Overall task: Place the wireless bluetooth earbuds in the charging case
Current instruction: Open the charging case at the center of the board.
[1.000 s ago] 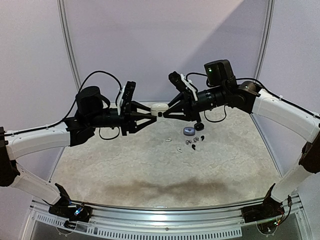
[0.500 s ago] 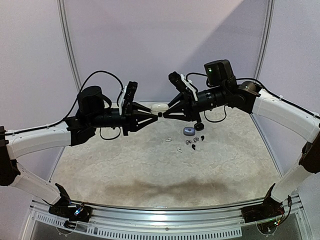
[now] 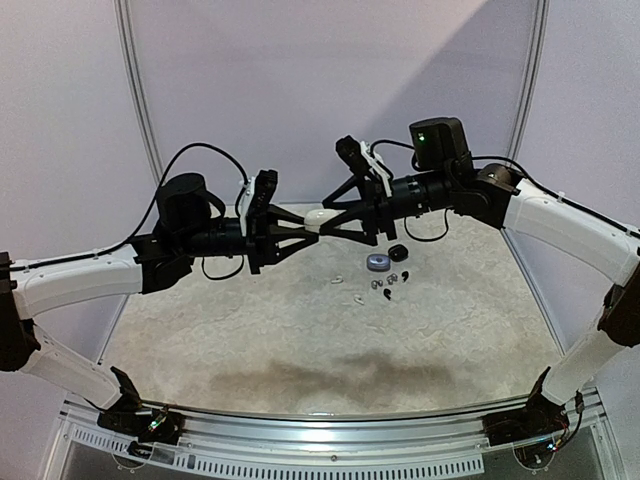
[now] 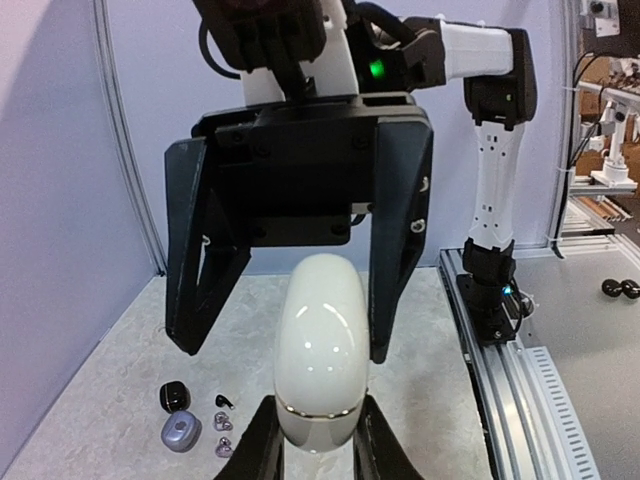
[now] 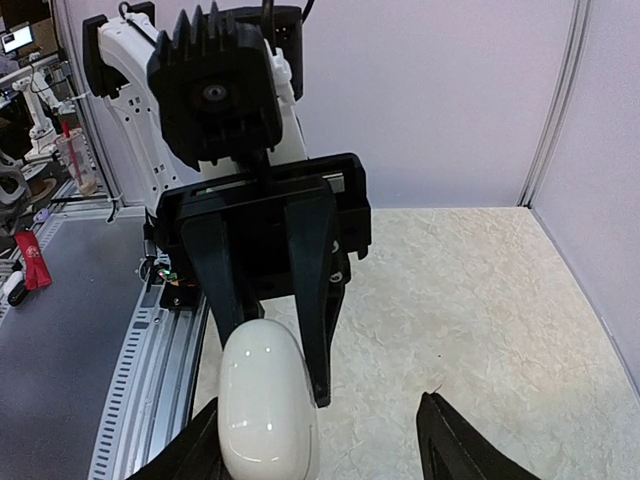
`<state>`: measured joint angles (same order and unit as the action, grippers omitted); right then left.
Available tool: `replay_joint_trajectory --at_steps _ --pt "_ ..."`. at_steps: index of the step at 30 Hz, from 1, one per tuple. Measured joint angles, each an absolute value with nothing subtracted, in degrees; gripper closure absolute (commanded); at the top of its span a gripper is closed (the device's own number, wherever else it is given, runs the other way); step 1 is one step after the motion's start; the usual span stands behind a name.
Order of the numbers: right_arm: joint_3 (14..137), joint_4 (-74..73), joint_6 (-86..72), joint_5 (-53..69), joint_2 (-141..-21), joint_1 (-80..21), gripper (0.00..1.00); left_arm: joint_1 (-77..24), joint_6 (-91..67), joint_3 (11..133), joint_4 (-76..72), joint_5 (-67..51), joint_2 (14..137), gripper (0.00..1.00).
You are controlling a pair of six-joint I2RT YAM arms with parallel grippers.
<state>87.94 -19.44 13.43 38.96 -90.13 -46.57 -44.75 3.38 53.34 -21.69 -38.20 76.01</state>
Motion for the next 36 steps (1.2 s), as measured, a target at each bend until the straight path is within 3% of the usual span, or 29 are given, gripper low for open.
replay_joint_trajectory --at_steps 9,24,36 --pt "88.0 -20.3 12.6 37.6 -90.1 -47.0 0.46 -44.7 9.8 53.3 -19.5 -37.5 76.0 1.0" --pt "88.0 -20.6 8.8 37.2 -91.1 -46.7 0.47 -44.6 11.2 52.6 -18.7 -35.8 76.0 1.0" --pt "89.9 -20.5 5.8 38.0 -93.5 -45.7 0.42 -44.4 11.2 51.4 -18.5 -35.2 76.0 1.0"
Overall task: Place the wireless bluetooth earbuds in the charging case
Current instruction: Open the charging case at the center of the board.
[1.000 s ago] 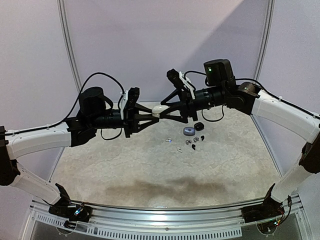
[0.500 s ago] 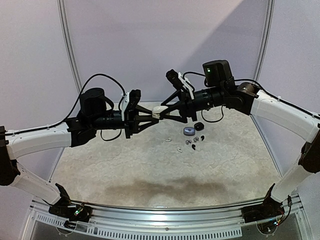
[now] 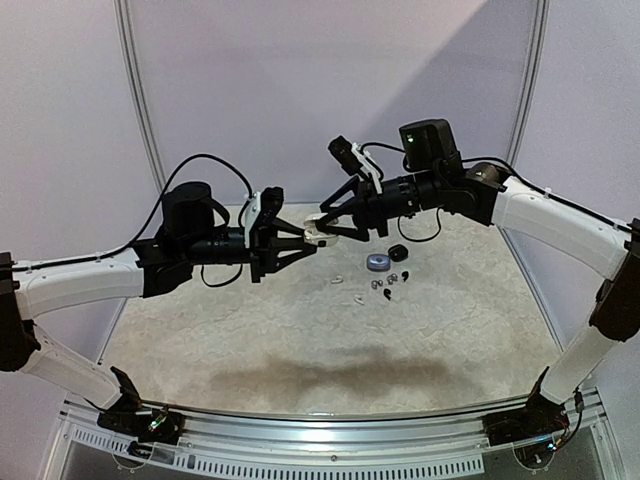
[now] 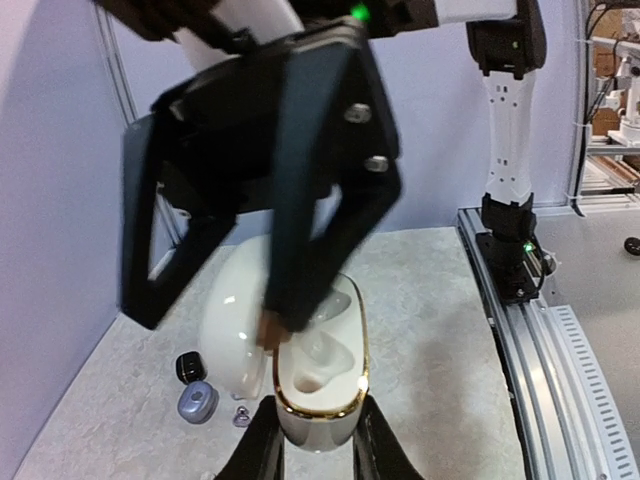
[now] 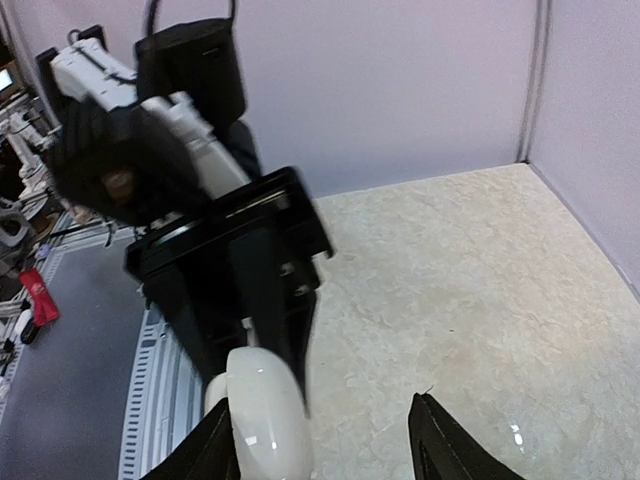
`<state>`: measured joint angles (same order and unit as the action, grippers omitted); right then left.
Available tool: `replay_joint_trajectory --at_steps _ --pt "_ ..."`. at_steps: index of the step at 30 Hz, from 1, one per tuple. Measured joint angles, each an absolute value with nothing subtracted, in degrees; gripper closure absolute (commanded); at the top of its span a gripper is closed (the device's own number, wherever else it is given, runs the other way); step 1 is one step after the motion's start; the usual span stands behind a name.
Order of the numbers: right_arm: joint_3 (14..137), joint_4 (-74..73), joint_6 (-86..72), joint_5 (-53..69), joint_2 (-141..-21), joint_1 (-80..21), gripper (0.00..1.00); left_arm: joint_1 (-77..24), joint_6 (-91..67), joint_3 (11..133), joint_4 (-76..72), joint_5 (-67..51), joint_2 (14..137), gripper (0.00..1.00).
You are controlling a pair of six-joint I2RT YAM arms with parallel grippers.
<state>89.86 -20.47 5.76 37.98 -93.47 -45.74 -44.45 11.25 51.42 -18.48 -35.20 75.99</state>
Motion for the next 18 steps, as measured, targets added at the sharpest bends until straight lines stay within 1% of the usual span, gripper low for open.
replay_joint_trajectory --at_steps 11,18 --pt "91.7 -21.0 4.0 37.3 -95.1 -44.3 0.41 -44.8 11.1 50.6 -19.0 -36.0 76.0 1.0" --pt "92.3 -21.5 3.3 38.6 -95.7 -44.1 0.3 -44.8 8.4 49.6 -20.8 -34.9 76.0 1.0"
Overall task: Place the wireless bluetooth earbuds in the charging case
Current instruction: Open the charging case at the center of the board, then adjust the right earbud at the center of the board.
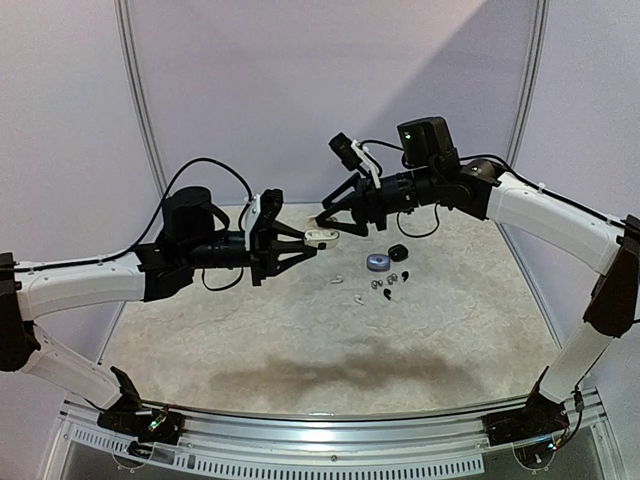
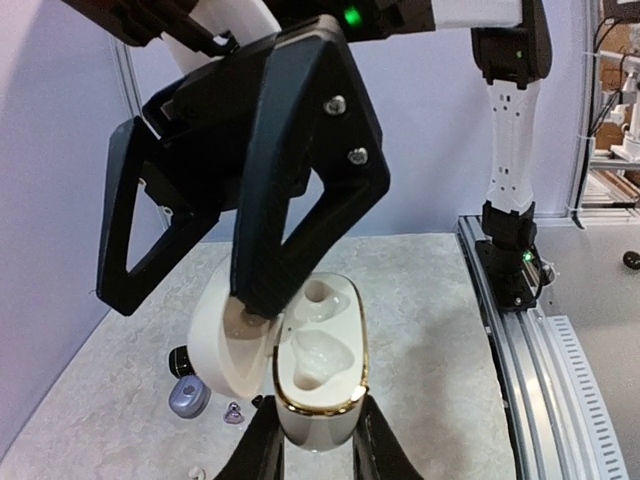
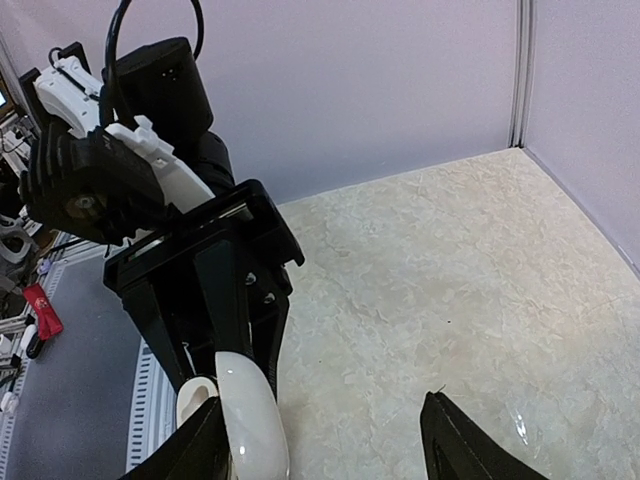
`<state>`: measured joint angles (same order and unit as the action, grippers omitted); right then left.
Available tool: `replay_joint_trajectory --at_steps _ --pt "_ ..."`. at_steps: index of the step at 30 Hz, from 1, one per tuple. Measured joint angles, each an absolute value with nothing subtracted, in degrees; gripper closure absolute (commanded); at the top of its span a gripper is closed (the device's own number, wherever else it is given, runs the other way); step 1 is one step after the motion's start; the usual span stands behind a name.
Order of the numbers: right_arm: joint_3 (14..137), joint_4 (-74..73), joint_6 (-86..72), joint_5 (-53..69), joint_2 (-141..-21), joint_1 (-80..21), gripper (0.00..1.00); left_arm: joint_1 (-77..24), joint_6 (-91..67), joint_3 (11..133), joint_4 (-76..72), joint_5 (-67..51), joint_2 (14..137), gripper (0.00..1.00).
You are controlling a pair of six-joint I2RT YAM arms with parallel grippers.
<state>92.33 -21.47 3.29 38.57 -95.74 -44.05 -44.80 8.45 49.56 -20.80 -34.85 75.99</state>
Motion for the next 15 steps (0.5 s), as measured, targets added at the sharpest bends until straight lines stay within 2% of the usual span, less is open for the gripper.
replay_joint_trajectory --at_steps 8,12,15 --pt "95.2 -20.4 0.4 40.2 -96.1 -42.8 0.22 -44.8 1.8 46.6 -22.8 -32.5 75.7 1.0" --pt "96.8 -18.5 -4.1 39.5 -96.1 -41.7 0.25 -44.7 -1.0 45.6 -23.4 -30.5 75.5 1.0" --pt "97.4 -18.9 -8.4 34.3 -96.1 -40.3 0.31 -44.7 -2.7 44.1 -24.0 -27.7 74.9 1.0"
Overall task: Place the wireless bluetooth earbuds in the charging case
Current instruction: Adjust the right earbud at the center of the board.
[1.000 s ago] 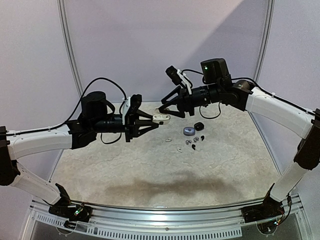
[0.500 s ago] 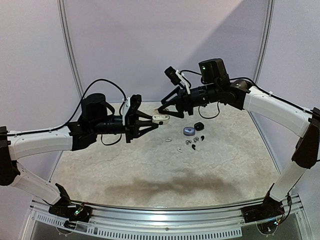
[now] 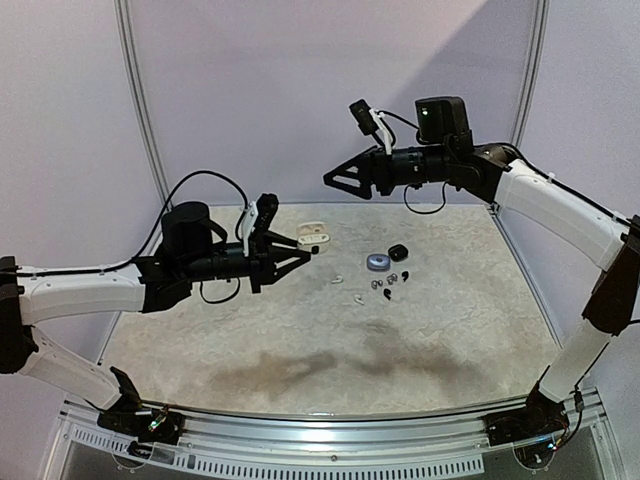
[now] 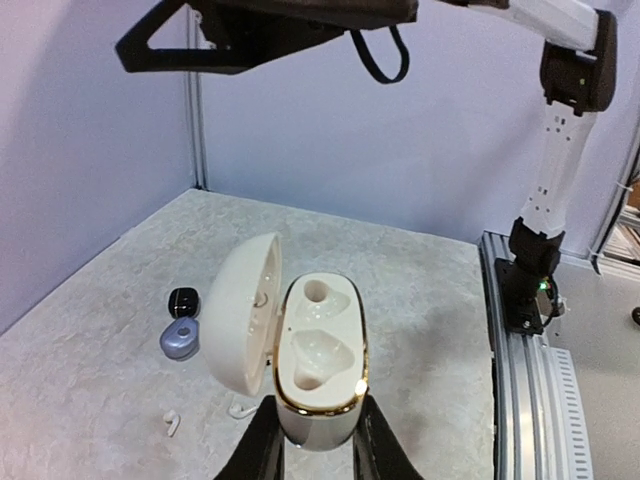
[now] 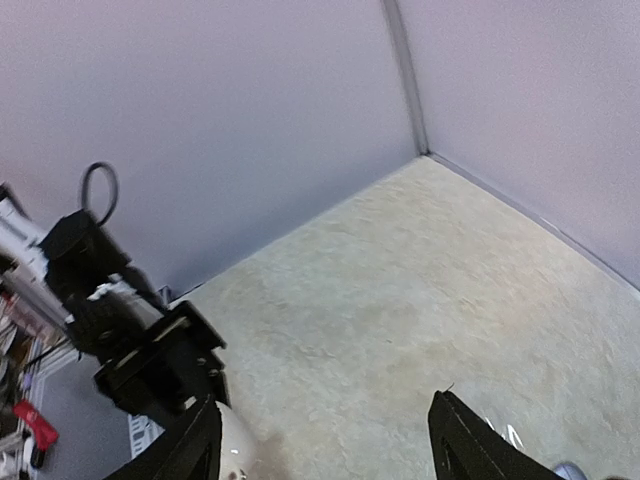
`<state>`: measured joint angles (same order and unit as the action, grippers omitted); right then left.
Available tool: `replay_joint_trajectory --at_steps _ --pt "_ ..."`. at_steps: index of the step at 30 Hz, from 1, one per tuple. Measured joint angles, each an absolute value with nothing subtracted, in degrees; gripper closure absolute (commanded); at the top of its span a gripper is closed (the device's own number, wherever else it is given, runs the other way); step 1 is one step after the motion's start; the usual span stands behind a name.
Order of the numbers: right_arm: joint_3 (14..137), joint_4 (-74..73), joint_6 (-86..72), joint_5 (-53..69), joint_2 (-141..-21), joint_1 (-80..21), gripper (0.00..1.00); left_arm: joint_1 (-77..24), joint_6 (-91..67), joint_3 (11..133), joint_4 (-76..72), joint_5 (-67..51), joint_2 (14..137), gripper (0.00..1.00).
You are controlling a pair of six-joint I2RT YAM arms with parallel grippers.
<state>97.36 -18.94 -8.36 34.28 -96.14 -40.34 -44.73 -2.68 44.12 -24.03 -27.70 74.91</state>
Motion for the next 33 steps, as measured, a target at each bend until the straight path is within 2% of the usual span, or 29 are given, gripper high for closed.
replay_joint_trajectory --at_steps 6,10,15,21,33 --pt "102.2 -27.7 -14.3 14.8 -101.7 -38.6 0.35 -44.7 -4.8 40.3 -24.7 -19.9 72.6 1.0" --pt "103.0 -31.7 -17.1 8.4 -108.7 -38.5 0.39 -44.7 -5.3 38.2 -24.8 -15.6 70.8 1.0" --pt "106.9 -35.4 -20.6 4.9 -119.4 -38.7 0.39 -44.2 -5.4 36.8 -24.8 -13.1 69.4 1.0" --pt "117.2 -37.3 -22.3 -1.2 -131.2 -40.6 0.4 -43.2 -5.4 36.1 -24.8 -12.3 68.3 1.0" --pt "121.4 -39.8 -19.1 -5.8 -142.4 -43.7 0.42 -42.3 -5.4 35.5 -25.1 -12.4 68.1 1.0"
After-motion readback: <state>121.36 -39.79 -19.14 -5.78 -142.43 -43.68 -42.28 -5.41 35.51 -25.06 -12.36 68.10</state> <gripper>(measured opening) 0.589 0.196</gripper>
